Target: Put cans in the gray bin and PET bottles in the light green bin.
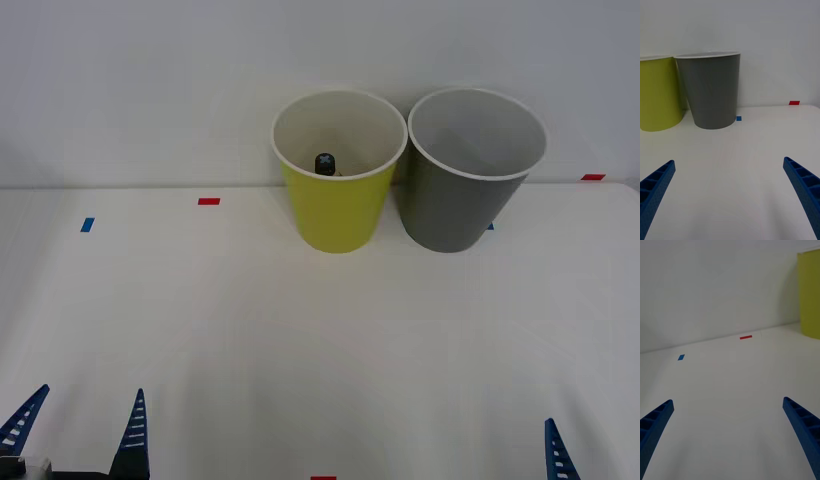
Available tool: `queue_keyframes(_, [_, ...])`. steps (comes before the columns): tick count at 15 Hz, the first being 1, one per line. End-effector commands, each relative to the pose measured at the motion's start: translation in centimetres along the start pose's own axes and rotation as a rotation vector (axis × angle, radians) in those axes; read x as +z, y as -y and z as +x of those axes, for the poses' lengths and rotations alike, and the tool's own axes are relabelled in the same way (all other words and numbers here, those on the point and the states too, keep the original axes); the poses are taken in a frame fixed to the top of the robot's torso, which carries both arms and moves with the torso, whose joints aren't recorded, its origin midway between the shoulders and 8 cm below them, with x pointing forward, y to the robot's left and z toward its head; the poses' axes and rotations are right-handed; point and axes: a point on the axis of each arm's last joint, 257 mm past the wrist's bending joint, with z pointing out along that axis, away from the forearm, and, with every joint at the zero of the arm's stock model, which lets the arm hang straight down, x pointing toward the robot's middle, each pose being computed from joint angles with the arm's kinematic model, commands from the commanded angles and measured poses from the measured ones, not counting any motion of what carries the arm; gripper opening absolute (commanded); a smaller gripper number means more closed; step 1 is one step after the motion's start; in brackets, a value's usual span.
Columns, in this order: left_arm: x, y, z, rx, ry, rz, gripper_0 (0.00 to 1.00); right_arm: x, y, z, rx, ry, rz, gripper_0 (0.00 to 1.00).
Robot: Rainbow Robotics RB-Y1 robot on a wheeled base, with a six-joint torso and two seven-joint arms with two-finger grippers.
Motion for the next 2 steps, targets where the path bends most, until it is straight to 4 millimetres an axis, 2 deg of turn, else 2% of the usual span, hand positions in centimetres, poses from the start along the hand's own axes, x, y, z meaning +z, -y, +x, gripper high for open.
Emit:
queue_keyframes(1, [0.0, 0.0, 0.0, 0.0, 0.0, 0.0, 1.0, 0.0, 0.0, 0.0, 0.0, 0.0, 0.0, 1.0])
queue_keyframes(2, [0.0, 0.0, 0.0, 0.0, 0.0, 0.0, 1.0, 0.0, 0.0, 0.0, 0.0, 0.0, 0.0, 1.0])
